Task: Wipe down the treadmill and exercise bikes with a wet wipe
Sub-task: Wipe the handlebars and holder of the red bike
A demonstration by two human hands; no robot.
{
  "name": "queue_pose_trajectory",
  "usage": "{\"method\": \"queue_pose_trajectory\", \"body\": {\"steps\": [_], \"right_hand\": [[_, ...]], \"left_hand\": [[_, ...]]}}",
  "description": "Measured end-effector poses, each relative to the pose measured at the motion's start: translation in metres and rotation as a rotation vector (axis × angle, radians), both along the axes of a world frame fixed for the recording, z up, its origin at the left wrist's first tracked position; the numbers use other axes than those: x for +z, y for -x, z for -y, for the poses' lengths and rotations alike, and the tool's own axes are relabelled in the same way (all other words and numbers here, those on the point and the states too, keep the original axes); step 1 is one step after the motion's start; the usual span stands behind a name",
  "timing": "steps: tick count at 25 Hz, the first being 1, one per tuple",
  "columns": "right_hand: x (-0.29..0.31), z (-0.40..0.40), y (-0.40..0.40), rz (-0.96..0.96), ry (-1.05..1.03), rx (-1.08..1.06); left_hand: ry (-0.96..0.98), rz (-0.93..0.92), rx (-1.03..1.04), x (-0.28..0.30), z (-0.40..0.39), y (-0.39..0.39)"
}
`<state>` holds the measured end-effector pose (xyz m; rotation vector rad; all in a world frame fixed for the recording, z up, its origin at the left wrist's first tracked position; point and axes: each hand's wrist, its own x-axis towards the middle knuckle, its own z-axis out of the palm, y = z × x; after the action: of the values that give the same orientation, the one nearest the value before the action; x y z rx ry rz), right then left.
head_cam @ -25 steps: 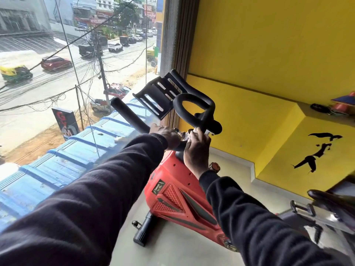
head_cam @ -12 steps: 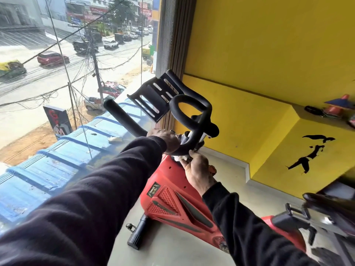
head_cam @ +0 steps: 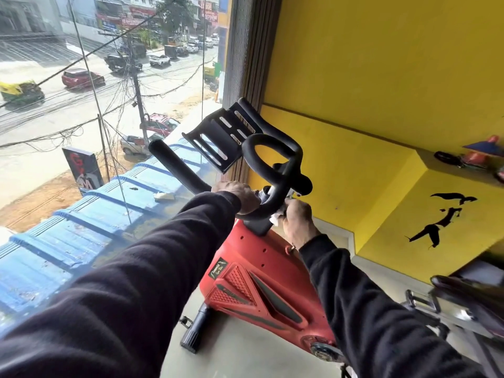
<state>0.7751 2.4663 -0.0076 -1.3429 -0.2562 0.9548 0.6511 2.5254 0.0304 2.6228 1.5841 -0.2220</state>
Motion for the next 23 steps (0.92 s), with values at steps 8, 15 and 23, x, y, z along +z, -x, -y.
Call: {"method": "queue_pose_trajectory", "body": {"steps": [8, 15, 23], "right_hand": [[-0.041, 0.021, -0.008, 1.528, -0.114, 0.348], [-0.041, 0.011, -0.031, 1.726, -0.088, 0.483], [-0.026, 0.003, -0.027, 1.835, -0.168, 0.478]], "left_hand": [[-0.021, 0.051, 0.087, 0.003, 0.002, -0.007], [-0.057, 0.076, 0.066, -0.003, -0.002, -0.01], [-0.042, 0.125, 0.084, -0.005, -0.005, -0.011]]}}
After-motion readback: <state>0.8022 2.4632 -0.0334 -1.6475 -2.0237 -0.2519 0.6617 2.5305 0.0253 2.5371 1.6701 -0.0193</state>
